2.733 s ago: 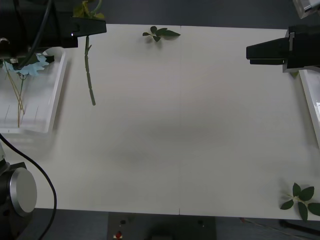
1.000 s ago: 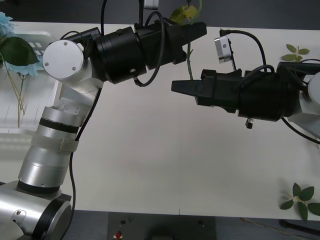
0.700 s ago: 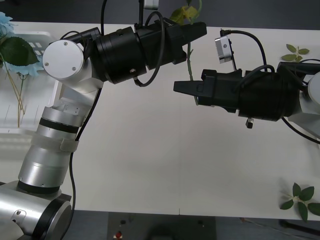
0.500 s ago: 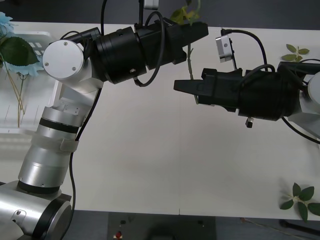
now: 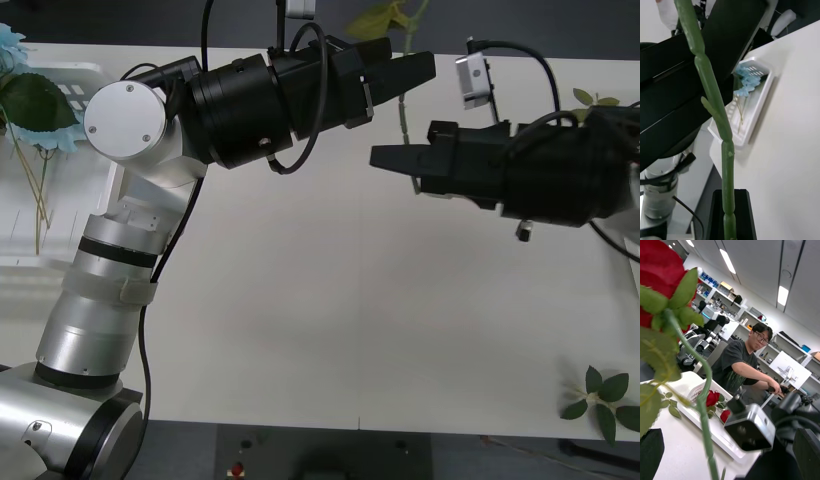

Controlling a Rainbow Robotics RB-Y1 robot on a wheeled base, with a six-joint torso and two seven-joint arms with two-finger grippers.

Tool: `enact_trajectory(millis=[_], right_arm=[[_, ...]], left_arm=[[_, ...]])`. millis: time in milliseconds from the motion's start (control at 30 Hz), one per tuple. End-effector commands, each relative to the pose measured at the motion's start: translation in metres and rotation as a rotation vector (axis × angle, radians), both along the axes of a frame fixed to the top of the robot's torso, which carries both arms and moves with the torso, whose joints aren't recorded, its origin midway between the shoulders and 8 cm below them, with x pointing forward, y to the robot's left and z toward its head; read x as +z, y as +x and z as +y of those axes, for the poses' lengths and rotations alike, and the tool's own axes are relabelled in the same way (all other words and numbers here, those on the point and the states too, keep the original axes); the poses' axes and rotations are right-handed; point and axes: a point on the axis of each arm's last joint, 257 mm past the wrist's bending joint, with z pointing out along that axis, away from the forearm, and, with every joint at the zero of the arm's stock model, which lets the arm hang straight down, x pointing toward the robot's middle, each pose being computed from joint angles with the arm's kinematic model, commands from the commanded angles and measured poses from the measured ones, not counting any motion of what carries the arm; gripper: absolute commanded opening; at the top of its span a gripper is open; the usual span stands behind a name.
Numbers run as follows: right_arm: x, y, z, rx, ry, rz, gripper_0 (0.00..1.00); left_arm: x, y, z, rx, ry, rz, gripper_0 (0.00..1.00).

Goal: Put the red flowers into the right box and the blue flowers into the left box

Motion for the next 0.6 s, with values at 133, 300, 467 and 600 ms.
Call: enact_trajectory(millis=[133,300,467,600], right_arm=[[0.054,0.006,-0.090,0.011,-0.213,-0.080,0.00],[0.068,0.008,-0.159,-0.010,-0.367,-0.061,0.00],[0.079,0.016,-0.236,-0.095,-0.510,-0.030,0.00],[0.078,0.016,-0.292,-0.170,-0.628,0.009,0.00]], left_arm=[[0.016,-0.014,0.005,-0.033,-0.058,-0.052,1.00],[0.020,-0.015,0.038,-0.048,-0.018,-0.087,1.00],[0.013,-0.012,0.085,-0.040,0.065,-0.104,1.00],[0.005,-0.005,0.119,-0.013,0.146,-0.082,1.00]])
